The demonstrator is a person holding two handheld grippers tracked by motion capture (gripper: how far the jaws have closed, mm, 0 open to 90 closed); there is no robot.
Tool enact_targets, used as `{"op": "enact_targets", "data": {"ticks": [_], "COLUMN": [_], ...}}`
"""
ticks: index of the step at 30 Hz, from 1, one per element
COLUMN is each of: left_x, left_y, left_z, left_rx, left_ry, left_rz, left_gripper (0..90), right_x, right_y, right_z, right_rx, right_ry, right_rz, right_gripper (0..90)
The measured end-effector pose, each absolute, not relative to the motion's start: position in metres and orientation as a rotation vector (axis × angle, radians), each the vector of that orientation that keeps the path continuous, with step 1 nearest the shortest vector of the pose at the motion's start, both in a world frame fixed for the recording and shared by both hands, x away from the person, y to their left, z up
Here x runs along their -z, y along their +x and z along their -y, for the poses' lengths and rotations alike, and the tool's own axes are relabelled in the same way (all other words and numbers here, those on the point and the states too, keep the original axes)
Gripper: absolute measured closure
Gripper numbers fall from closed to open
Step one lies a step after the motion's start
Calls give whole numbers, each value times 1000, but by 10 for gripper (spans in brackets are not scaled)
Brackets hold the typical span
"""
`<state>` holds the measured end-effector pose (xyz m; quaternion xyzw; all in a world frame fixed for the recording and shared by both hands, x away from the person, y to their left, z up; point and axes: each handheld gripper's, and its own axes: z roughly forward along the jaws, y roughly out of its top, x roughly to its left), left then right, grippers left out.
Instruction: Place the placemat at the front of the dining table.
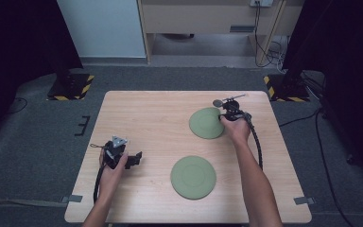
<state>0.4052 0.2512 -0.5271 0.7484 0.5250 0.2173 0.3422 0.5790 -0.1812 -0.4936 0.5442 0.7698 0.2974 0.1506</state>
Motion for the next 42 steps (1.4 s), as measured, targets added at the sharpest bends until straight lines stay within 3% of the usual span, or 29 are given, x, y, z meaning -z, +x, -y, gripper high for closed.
{"op": "enact_targets", "data": {"ticks": [11, 12, 13, 14, 15, 17, 18, 21, 24, 42], "left_x": [528, 527, 527, 527, 527, 526, 526, 527, 527, 528], "left_y": [406, 406, 405, 405, 405, 404, 404, 405, 405, 404], "left_z": [-250, -250, -250, -250, -250, -250, -250, -251, -251, -249], "left_rx": [-567, -568, -569, -567, -567, -564, -564, -563, -557, -541], "left_ry": [1948, 1947, 1947, 1946, 1948, 1949, 1948, 1946, 1953, 1980], "left_rz": [-1366, -1365, -1365, -1364, -1363, -1363, -1363, -1367, -1367, -1362], "left_gripper": [24, 23, 23, 23, 23, 23, 23, 23, 24, 23], "right_x": [501, 502, 502, 502, 502, 501, 501, 500, 495, 473], "right_y": [580, 581, 581, 581, 581, 581, 581, 582, 582, 569], "right_z": [187, 188, 188, 189, 189, 193, 193, 195, 198, 207], "right_rx": [-878, -857, -857, -837, -837, -864, -864, -873, -915, -974], "right_ry": [1615, 1610, 1610, 1618, 1618, 1632, 1632, 1641, 1647, 1659], "right_rz": [-2179, -2176, -2176, -2166, -2166, -2113, -2113, -2092, -2044, -2023], "right_gripper": [762, 687, 687, 592, 592, 433, 433, 265, 185, 98]}}
